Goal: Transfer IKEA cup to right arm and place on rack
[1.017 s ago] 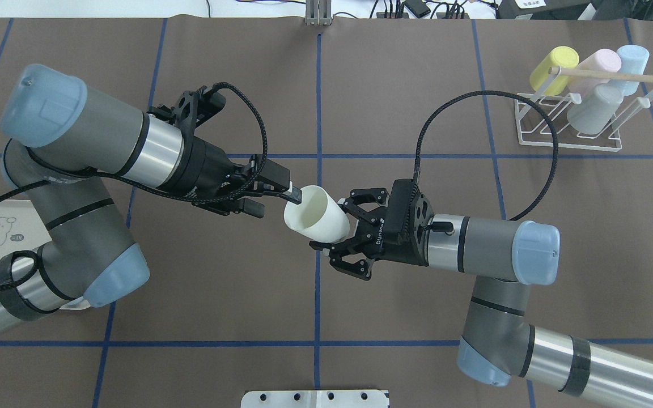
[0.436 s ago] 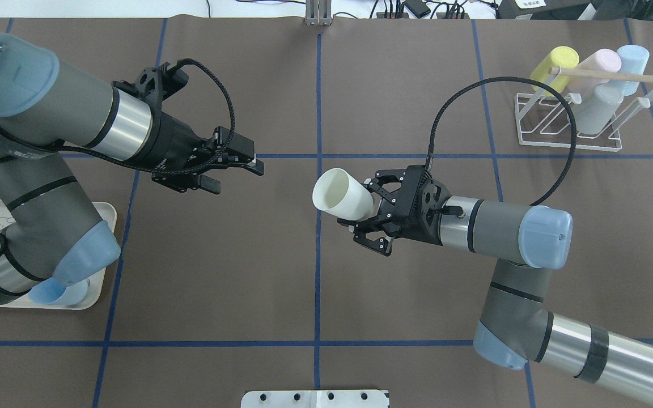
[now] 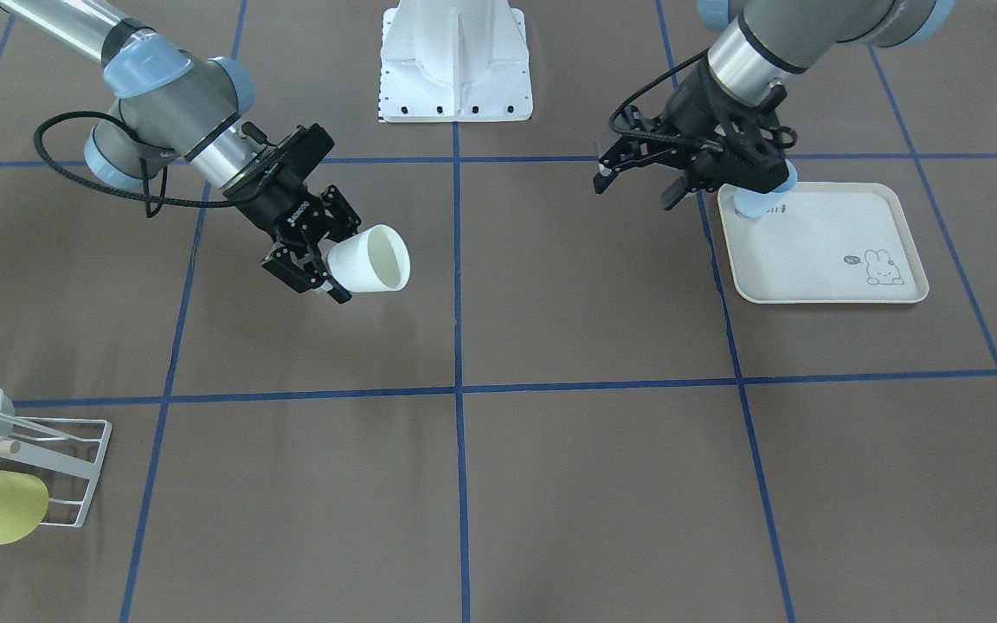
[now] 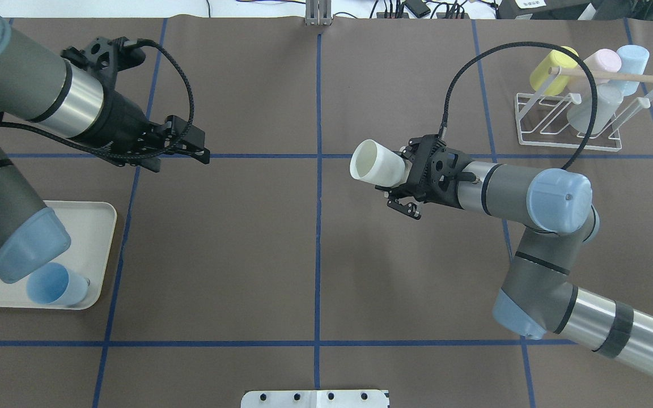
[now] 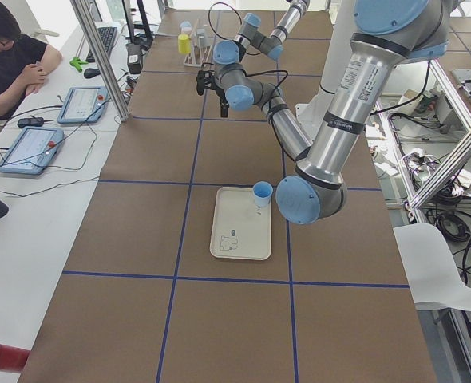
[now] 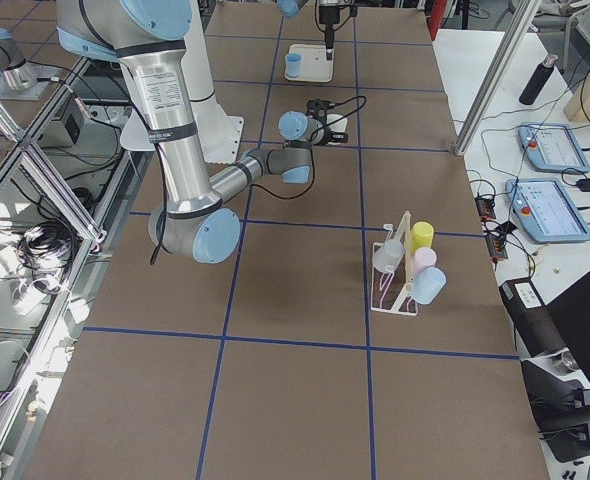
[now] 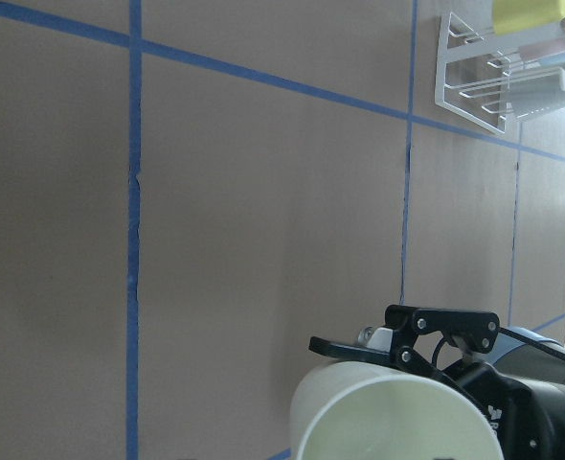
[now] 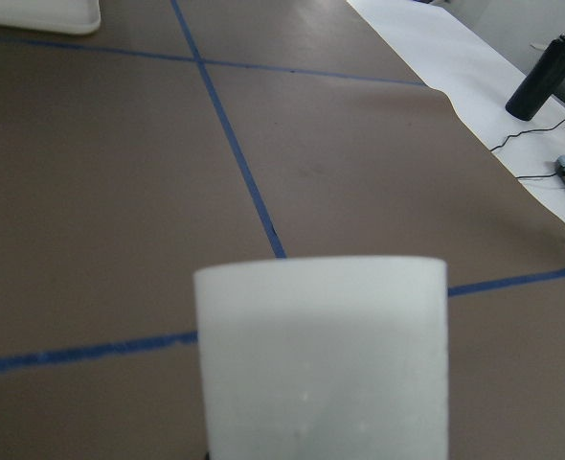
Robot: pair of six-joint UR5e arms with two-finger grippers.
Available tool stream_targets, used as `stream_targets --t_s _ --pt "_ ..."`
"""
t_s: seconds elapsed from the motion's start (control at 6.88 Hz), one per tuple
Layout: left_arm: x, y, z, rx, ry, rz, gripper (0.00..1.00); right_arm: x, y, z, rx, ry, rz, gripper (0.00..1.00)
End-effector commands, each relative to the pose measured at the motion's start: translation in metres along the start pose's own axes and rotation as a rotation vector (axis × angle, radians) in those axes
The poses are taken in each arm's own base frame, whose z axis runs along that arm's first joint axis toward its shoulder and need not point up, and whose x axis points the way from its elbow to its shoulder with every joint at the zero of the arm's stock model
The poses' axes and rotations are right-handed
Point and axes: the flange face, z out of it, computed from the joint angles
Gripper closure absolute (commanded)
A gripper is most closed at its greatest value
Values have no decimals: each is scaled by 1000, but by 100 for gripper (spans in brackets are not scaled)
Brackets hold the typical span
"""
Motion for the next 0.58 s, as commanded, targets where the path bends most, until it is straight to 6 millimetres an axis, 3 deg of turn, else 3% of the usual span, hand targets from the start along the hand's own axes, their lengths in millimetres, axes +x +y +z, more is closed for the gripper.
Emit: stream_targets --t_s 0.0,0.15,0.29,0.44 --pt "-95 7 -39 20 -142 155 0 45 32 -44 -235 48 -224 100" --pt "-132 3 -51 25 -183 217 0 61 28 -66 -344 40 -344 100" --pt "-154 0 -63 34 -207 247 0 86 23 -90 -433 46 -458 100" --pt "-158 1 -63 32 -210 246 0 115 29 -107 -515 80 -598 100"
